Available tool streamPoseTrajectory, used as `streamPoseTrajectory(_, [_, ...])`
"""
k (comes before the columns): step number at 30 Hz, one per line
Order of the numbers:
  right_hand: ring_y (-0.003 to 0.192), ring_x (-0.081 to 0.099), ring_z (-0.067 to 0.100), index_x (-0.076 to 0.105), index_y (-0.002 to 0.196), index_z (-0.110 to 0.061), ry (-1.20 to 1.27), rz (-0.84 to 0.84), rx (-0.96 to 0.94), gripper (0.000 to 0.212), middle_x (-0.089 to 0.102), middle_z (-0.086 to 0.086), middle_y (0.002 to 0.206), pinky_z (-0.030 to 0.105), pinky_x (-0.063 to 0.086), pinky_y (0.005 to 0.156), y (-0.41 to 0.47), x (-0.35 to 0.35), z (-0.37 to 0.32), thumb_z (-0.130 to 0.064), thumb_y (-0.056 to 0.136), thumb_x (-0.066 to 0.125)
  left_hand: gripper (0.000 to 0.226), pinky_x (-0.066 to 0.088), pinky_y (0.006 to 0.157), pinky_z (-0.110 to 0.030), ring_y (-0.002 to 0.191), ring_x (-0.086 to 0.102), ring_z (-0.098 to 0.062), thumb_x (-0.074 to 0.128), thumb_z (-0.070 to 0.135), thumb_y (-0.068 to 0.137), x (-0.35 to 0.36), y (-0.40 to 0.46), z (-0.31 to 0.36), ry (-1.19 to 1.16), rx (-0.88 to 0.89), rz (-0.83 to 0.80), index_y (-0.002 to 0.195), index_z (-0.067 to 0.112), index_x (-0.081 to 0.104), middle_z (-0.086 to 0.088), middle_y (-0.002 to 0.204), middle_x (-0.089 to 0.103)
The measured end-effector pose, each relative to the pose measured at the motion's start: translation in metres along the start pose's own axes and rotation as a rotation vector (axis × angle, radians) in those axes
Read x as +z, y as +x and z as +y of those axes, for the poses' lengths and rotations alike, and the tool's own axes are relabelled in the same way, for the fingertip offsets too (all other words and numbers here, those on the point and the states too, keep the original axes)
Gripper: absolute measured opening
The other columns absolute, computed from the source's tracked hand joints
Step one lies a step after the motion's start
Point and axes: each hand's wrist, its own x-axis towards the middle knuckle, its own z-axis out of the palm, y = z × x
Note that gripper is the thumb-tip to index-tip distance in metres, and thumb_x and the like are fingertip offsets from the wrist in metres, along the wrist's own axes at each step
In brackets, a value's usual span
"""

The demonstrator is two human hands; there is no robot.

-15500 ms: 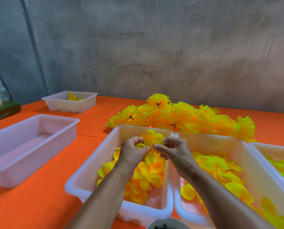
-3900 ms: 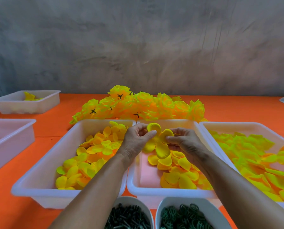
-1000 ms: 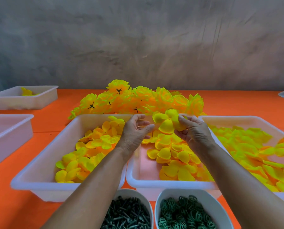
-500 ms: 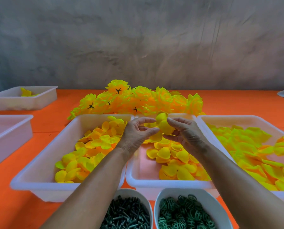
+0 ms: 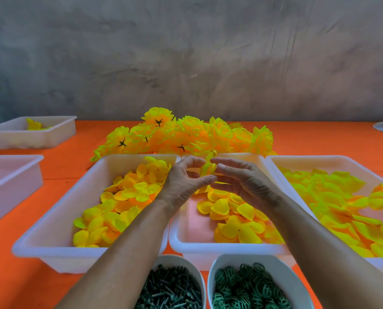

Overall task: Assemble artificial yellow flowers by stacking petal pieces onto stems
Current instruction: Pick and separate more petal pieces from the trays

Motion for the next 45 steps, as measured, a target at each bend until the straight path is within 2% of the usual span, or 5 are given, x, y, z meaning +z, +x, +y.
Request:
streamPoseTrajectory(7, [0.089,0.062,0.024,0.071,0.101,-0.011,-0.638,0.895,0.08,0.022,0.07,0.016,0.103,0.03,0.046,0.077,0.01,-0.03,0.008,-0.003,0.082,0.061,0.02,0.054,0.077,-0.041,0.076,0.058,-0.018,0.07,0.002,0.08,0.001,0.006,-0.006,-0.021,-0.022,0.042,0.085,0.017,0.059,-0.01,0.085,0.062])
streamPoseTrajectory(15, [0.105,0.061,0.032,0.072,0.101,-0.012,-1.283,0.493,0.301,0.022,0.068,0.016,0.108,0.033,0.047,0.081,0.008,-0.019,0.02,-0.018,0.08,0.072,0.019,0.053,0.07,-0.036,0.068,0.052,-0.018,0.066,-0.006,0.072,-0.001,0.011,-0.015,0.159,-0.003,0.253,0.076,0.011,0.06,-0.007,0.073,0.061])
streamPoseTrajectory(19, [0.09,0.062,0.035,0.072,0.083,-0.006,-1.182,0.58,0.173,0.015,0.068,0.02,0.089,0.031,0.041,0.068,0.01,-0.017,0.017,-0.018,0.086,0.063,0.018,0.041,0.054,-0.012,0.06,0.049,-0.01,0.067,-0.003,0.073,-0.002,0.01,-0.013,0.236,0.042,0.339,0.076,0.013,0.059,0.005,0.065,0.057])
streamPoseTrajectory(29, [0.049,0.037,0.018,0.048,0.064,-0.01,-0.415,0.657,0.088,0.037,0.046,0.008,0.058,0.027,0.032,0.052,0.011,-0.017,0.014,-0.018,0.1,0.042,0.011,0.047,0.064,-0.026,0.068,0.057,-0.019,0.073,0.003,0.074,0.0,0.008,-0.01,0.369,0.092,0.326,0.081,0.003,0.065,-0.009,0.075,0.066])
streamPoseTrajectory(45, [0.044,0.055,0.006,0.062,0.099,-0.014,-0.226,0.582,-0.012,0.029,0.063,-0.002,0.06,0.018,0.041,0.041,0.006,-0.014,0.006,-0.007,0.074,0.076,0.015,0.052,0.07,-0.033,0.075,0.064,-0.025,0.077,0.007,0.072,0.001,0.007,-0.009,0.405,0.104,0.32,0.082,0.003,0.066,-0.015,0.081,0.069])
